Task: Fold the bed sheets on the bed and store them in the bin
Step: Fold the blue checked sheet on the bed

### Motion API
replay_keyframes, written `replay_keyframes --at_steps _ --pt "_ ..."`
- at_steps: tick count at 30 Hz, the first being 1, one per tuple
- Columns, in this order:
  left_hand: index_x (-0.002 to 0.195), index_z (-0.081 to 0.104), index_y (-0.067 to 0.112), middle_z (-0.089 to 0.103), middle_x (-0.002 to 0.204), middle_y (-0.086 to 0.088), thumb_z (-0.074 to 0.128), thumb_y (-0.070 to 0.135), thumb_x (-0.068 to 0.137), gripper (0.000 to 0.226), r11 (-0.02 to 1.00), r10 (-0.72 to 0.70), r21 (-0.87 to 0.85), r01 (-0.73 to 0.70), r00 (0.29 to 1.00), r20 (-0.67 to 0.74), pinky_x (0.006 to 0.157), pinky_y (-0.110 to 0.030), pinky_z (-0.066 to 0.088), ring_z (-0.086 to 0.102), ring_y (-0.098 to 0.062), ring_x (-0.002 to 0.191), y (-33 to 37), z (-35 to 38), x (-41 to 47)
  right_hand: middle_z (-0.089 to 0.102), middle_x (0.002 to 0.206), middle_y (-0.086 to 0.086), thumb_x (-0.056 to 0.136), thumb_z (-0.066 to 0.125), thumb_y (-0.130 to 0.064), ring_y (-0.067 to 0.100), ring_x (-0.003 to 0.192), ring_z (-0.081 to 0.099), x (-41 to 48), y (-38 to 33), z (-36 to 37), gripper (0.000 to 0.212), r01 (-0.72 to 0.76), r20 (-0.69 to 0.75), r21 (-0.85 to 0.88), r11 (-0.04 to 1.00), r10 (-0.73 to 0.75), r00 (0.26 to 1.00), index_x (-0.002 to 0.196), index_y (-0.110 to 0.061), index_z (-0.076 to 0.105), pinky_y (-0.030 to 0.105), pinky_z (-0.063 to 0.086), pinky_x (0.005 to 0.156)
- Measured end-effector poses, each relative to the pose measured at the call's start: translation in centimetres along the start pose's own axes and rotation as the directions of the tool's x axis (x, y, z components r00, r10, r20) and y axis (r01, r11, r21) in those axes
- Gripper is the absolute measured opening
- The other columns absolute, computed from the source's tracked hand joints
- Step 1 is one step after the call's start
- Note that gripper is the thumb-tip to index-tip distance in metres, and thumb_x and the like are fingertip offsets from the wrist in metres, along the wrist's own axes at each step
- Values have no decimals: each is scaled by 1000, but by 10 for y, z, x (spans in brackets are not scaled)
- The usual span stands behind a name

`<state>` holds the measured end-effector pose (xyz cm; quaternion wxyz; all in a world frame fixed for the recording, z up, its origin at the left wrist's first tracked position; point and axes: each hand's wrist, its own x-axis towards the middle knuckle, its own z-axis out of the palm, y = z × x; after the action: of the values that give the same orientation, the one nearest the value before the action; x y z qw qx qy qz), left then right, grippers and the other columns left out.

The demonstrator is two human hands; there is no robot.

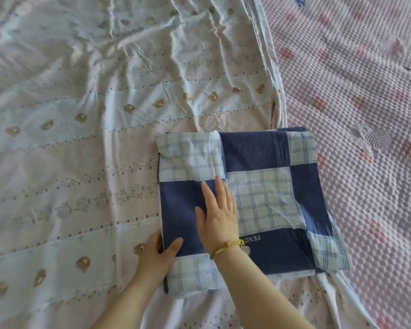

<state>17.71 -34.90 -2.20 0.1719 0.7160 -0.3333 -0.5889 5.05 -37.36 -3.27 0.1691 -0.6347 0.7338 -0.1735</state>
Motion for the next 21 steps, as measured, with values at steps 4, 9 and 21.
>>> replay_keyframes --at_steps 4,9,21 --pt "102 54 15 62 88 7 67 10 83 23 996 12 -89 -3 996 93 56 -10 42 57 -2 79 -18 -4 -1 26 148 9 90 55 -26 23 137 26 74 1 -11 65 -545 252 507 667 490 835 143 -8 23 29 24 107" --pt "99 58 7 66 87 -1 76 18 74 32 999 27 43 -25 998 -60 58 -17 39 61 -12 79 -43 7 6 48 77 0 94 45 -25 24 82 47 122 15 -23 16 -524 313 317 790 434 844 88 -10 46 21 28 61" --pt "91 65 19 73 80 2 63 0 82 21 878 -41 -471 86 994 105 76 -36 50 65 -21 85 -15 0 -26 12 155 -1 95 45 -33 15 143 0 1 2 -28 53 -226 377 148 963 156 913 142 -14 30 26 0 115"
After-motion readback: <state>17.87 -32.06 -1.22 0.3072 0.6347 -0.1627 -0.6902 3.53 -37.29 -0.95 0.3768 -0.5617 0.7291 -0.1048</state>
